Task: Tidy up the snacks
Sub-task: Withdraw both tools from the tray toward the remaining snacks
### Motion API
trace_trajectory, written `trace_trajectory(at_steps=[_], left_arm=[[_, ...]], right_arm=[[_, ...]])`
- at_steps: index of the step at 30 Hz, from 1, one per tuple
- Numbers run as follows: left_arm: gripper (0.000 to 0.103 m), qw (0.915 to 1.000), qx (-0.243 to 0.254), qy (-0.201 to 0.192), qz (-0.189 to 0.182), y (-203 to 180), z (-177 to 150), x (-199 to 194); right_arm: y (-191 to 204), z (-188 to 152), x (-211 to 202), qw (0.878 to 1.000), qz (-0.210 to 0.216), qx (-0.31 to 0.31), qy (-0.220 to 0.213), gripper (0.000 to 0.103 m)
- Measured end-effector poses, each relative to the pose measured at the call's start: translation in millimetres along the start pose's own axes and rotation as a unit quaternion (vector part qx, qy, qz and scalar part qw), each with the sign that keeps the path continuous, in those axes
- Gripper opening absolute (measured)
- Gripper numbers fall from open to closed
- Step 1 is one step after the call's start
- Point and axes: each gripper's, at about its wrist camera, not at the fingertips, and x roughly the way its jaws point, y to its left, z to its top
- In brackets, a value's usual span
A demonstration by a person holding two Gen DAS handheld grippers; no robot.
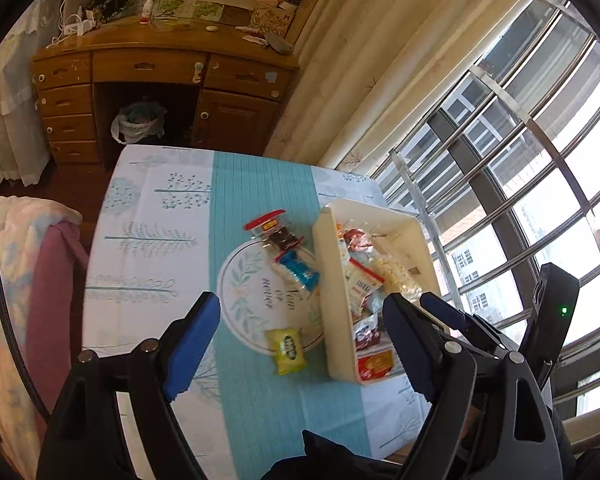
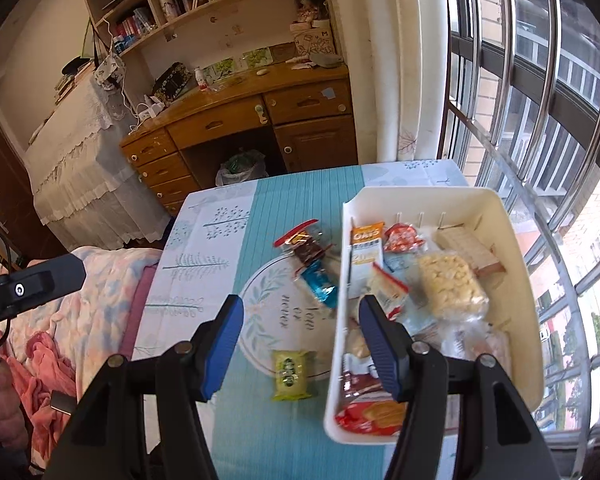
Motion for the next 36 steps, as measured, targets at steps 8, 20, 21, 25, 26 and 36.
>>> trace_trajectory(at_steps=[8, 20, 21, 25, 26, 36], left_arm=[[0.083, 0.9989, 0.043, 0.021, 0.000, 42, -1, -20], [0.083, 0.9926, 0.097, 0.071, -0.021, 67, 1, -7], [0.083, 0.9920, 0.099, 0.075, -0.023, 67, 1, -4], [0.083, 0.9900, 0.105, 0.091, -0.027, 62, 4, 12], [0.083, 0.9896, 0.107, 0.093, -0.028, 61, 6, 16], [0.083, 0.9832, 0.134, 0.124, -0.002, 40, 30, 66]], right_arm=[[32, -26, 5, 0.997, -0.021, 0.069, 0.002, 0.061], [46, -76, 8, 0.984, -0.049, 0.169, 0.018, 0.061], [45, -80, 8, 0.983, -0.049, 0.178, 0.021, 0.061], [42, -92, 10, 0.976, -0.051, 0.209, 0.031, 0.061], [40, -95, 11, 0.974, -0.050, 0.216, 0.033, 0.061], [20, -104, 36, 0.959, -0.040, 0.278, 0.042, 0.061]])
